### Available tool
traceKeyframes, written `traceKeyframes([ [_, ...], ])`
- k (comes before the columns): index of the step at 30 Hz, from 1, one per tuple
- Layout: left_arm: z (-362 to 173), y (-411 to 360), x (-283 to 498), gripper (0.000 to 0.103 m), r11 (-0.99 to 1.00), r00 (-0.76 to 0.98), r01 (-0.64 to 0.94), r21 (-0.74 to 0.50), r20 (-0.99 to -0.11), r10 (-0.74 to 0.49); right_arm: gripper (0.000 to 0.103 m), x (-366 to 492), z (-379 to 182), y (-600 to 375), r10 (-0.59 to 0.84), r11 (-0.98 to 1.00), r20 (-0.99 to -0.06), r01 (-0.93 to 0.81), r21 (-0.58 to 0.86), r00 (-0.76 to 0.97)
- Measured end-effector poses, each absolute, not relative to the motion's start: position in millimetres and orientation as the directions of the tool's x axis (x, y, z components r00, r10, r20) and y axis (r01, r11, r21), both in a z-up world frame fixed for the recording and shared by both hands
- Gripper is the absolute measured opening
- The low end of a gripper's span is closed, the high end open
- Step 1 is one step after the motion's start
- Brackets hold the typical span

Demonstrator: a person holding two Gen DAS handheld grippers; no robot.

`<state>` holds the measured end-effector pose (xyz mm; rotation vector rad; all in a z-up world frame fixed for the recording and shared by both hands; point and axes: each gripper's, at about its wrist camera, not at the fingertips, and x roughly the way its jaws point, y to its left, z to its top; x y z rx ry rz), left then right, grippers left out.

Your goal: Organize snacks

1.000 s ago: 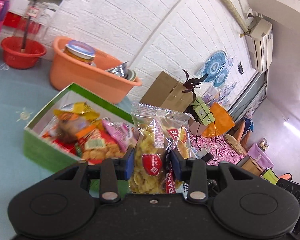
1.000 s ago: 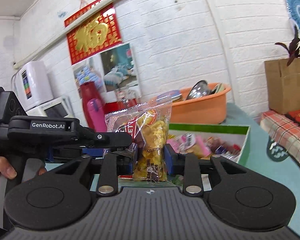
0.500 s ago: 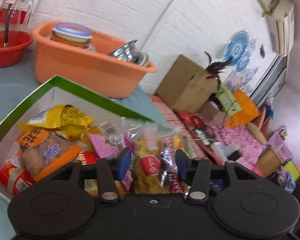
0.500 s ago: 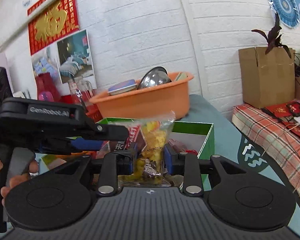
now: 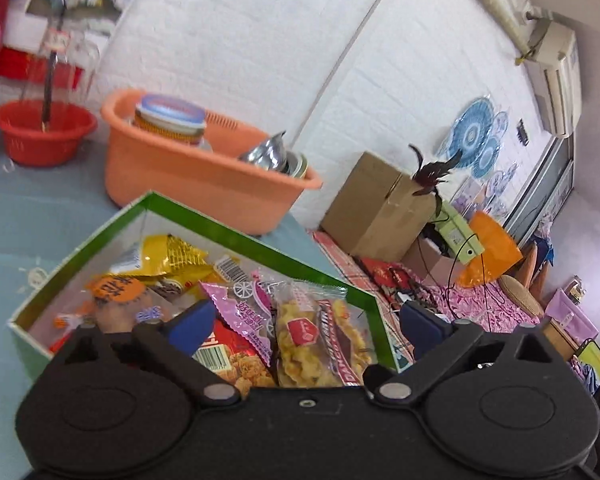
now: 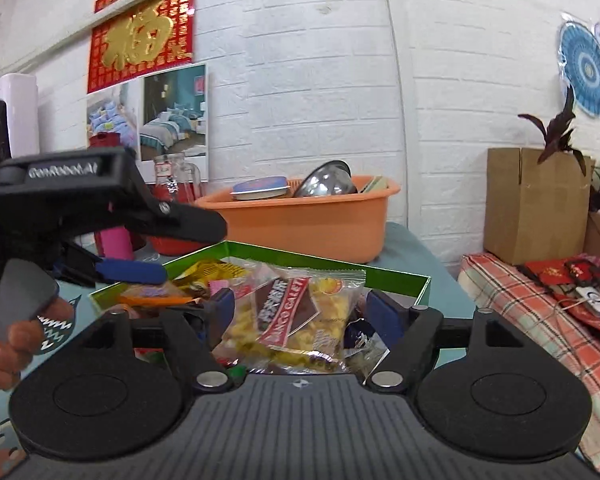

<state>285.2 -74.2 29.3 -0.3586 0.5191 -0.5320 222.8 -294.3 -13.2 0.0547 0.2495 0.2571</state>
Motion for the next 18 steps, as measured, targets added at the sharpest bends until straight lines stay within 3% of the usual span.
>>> traceKeyframes([
  [9,44.2,-61.0,190.5,0.103,0.850,0.768,0.375,-0.371,-0.390,-0.509,0.103,147.9,7.8,-276.1,0.241,0.969,-0.270,-0.244,0.022,0.932],
  [18,29.1,-48.8,129.7,0.103,0.916,0.824,0.253,-0.312,-0.426,-0.373,0.103,89.7,3.5,-280.3,0.221,0.974,-0.274,-0.224,0.022,0.936],
])
